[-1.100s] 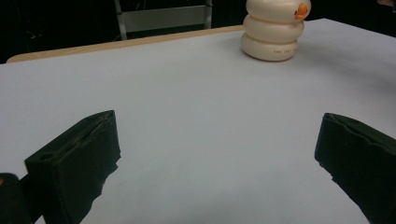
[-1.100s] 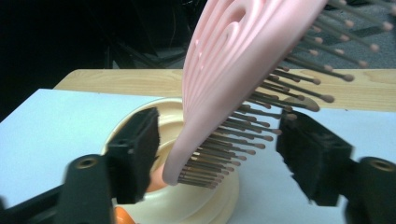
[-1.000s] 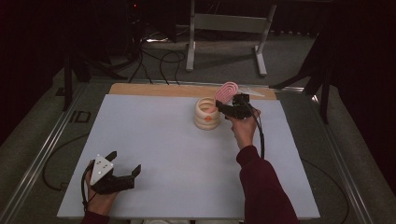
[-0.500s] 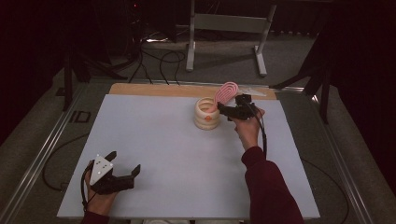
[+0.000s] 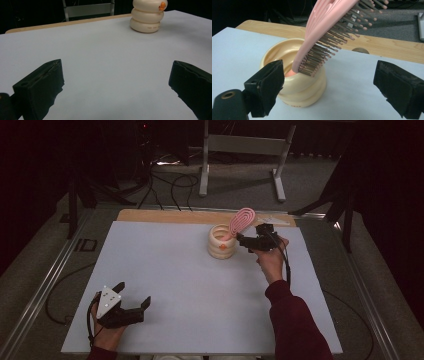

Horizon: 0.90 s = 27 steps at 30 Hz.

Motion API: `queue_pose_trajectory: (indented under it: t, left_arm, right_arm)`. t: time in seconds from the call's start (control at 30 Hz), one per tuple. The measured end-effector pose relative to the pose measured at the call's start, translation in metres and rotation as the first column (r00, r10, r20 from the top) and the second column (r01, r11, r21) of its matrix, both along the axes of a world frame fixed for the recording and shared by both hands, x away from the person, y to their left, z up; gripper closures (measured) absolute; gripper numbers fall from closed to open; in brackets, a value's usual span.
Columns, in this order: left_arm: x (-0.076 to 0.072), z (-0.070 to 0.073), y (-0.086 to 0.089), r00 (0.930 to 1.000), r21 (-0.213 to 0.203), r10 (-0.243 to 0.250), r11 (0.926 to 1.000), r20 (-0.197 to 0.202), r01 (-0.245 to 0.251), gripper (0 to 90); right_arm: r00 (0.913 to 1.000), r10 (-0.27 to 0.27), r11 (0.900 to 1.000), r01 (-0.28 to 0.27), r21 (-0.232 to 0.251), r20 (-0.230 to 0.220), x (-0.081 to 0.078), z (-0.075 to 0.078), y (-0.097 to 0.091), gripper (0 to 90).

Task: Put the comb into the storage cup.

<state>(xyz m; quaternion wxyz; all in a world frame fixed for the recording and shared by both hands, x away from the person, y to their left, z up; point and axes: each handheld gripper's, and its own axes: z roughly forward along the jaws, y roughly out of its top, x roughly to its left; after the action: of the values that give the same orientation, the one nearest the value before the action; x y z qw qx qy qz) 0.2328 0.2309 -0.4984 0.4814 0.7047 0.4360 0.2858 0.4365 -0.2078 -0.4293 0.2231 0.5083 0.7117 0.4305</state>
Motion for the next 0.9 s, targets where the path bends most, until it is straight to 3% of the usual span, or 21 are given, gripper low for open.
queue_pose_trajectory:
  t: [0.37, 0.9]
  left_arm:
    - [0.0, 0.0, 0.0, 1.0, 0.0, 0.006, 1.0, 0.004, -0.006, 0.5]
    - [0.001, -0.001, -0.001, 1.0, -0.003, 0.003, 1.0, -0.007, -0.003, 0.3]
  right_arm:
    - [0.9993, 0.036, 0.9986, -0.036, -0.038, -0.013, -0.01, -0.002, -0.002, 9.9]
    - [0.9979, 0.064, 0.9974, -0.064, -0.031, -0.008, -0.036, -0.008, -0.01, 9.8]
